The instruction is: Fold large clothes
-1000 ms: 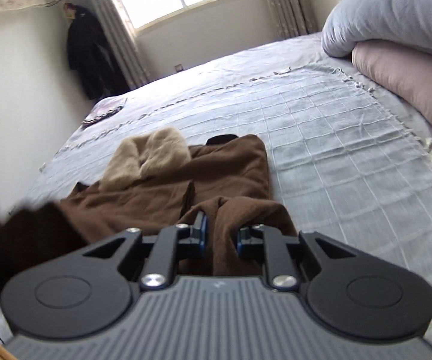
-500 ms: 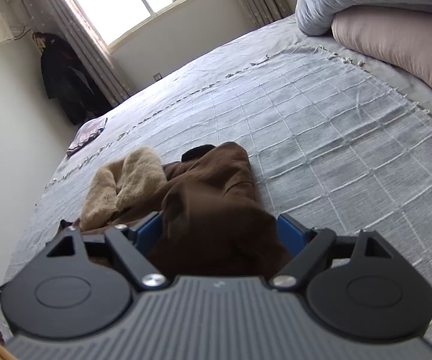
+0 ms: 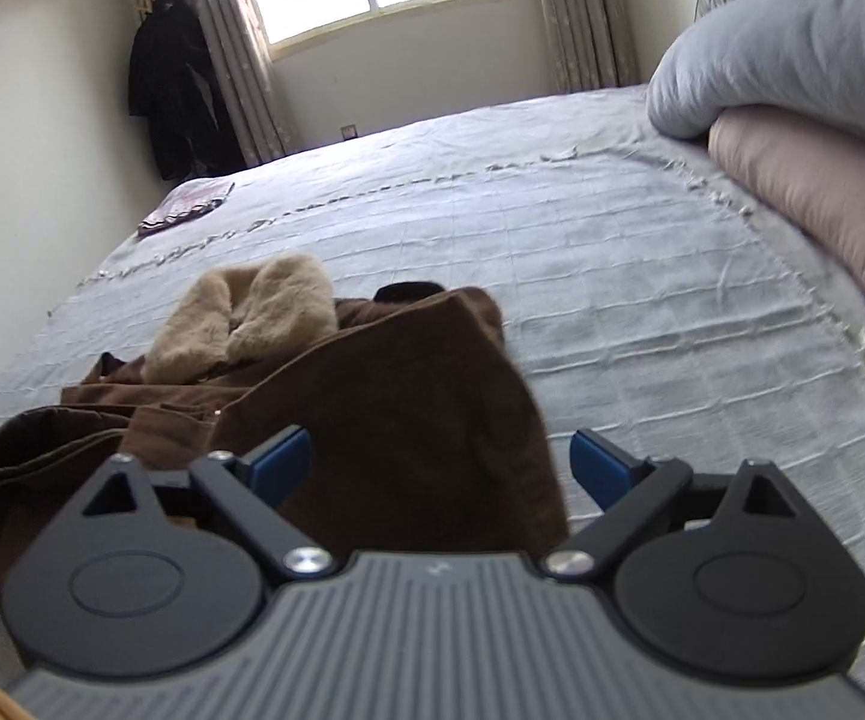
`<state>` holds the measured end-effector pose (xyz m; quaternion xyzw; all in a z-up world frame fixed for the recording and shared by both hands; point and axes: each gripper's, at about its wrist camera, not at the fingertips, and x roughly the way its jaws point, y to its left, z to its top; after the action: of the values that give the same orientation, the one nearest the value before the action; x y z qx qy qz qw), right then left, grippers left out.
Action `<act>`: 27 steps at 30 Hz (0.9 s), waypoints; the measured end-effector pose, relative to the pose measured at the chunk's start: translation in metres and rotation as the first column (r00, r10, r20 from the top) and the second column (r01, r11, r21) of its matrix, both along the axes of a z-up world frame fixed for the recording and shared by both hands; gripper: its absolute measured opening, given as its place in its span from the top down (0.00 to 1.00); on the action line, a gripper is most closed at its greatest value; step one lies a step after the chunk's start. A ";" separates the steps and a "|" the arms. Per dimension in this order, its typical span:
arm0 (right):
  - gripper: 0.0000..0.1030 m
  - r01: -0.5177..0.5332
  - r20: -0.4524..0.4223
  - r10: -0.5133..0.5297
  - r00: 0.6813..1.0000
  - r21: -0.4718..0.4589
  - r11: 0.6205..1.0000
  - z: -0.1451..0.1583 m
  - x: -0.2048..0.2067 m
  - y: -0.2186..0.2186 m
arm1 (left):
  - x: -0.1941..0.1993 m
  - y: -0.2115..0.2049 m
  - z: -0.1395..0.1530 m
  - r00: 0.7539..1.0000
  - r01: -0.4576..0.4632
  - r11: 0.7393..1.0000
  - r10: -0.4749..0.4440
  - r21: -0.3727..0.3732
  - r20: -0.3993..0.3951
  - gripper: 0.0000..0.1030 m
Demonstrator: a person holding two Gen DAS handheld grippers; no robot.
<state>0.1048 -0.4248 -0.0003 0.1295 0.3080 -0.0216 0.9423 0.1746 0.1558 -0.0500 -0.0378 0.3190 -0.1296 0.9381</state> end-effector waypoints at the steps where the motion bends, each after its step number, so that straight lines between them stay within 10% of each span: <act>1: 0.07 0.004 0.003 -0.004 1.000 0.006 1.000 -0.001 -0.002 -0.003 | 0.000 0.000 0.001 1.000 0.009 1.000 -0.009 -0.003 0.000 0.03; 13: 0.07 0.003 -0.049 -0.002 0.999 0.024 1.000 -0.029 0.020 -0.005 | -0.001 0.015 0.017 0.999 0.030 1.000 -0.030 -0.008 0.035 0.03; 20: 0.09 -0.004 -0.096 0.003 0.995 -0.014 1.000 -0.046 0.055 0.003 | 0.054 0.007 -0.023 0.993 0.021 0.997 -0.030 -0.079 -0.115 0.05; 22: 0.15 0.003 -0.108 -0.005 0.994 -0.021 1.000 -0.052 0.070 0.003 | 0.071 -0.001 -0.030 0.991 0.004 0.994 -0.019 -0.109 -0.130 0.17; 24: 0.26 0.038 -0.114 -0.040 0.993 -0.022 0.999 -0.060 0.083 0.004 | 0.087 -0.009 -0.032 0.988 -0.011 0.988 -0.012 -0.153 -0.152 0.56; 26: 0.75 0.058 -0.093 -0.063 0.994 -0.056 0.997 -0.063 0.089 0.013 | 0.095 -0.019 -0.032 0.987 -0.059 0.984 0.032 -0.166 -0.160 0.92; 27: 0.86 0.092 -0.062 -0.098 0.993 -0.090 0.992 -0.060 0.087 0.018 | 0.092 -0.021 -0.026 0.989 -0.094 0.982 0.074 -0.161 -0.125 0.93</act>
<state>0.1918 -0.4070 -0.0603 0.1019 0.3312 -0.0842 0.9342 0.2670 0.1347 -0.0762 -0.1372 0.3605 -0.1135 0.9156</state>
